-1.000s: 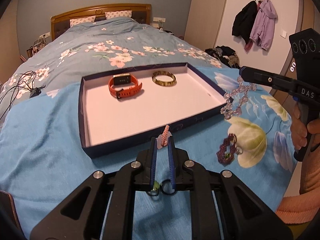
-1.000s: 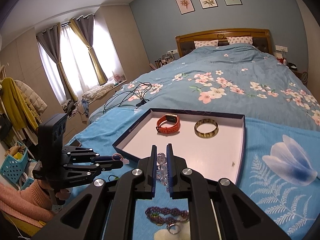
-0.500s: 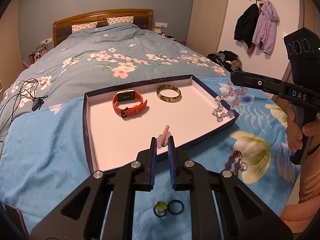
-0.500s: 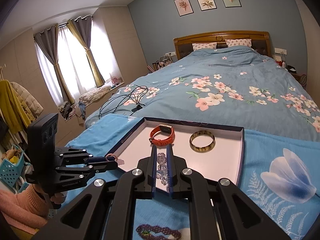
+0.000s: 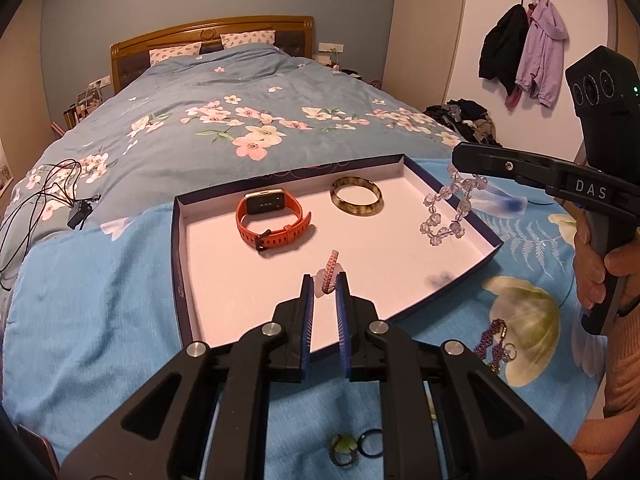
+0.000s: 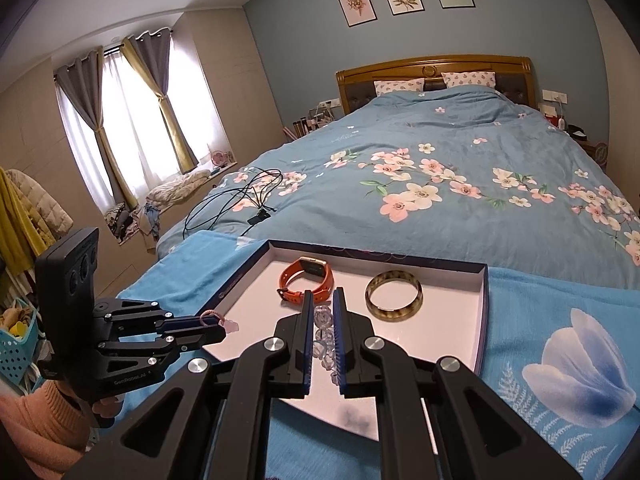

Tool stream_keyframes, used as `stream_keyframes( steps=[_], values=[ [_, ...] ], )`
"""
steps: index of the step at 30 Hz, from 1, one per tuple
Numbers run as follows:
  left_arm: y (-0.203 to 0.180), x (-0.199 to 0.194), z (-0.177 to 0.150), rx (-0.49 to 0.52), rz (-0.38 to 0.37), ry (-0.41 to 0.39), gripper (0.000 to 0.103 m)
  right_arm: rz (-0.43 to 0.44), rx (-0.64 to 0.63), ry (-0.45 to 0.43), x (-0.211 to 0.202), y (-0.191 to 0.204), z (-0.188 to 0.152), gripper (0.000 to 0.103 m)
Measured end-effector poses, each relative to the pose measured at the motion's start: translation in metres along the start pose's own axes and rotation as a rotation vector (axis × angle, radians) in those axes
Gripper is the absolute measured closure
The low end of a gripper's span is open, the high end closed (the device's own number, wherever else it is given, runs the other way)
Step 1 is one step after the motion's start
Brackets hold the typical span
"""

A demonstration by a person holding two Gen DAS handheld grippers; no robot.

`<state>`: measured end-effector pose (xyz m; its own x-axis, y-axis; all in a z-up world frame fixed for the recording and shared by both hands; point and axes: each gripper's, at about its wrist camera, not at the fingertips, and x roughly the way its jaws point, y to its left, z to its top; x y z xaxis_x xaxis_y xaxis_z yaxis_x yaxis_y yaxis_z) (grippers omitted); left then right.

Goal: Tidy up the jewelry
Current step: 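Carry the pink clip with the left tool into the box while the right tool drops the clear beads there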

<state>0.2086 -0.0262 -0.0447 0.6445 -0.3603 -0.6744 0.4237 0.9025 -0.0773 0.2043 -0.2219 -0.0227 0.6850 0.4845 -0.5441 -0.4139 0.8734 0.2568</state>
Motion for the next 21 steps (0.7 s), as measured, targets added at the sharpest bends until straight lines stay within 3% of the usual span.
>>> stream_keyframes(
  steps=[21],
  values=[
    [0.010, 0.036, 0.013, -0.001, 0.034, 0.049, 0.092, -0.016, 0.043, 0.044, 0.039, -0.011, 0.007, 0.095]
  ],
)
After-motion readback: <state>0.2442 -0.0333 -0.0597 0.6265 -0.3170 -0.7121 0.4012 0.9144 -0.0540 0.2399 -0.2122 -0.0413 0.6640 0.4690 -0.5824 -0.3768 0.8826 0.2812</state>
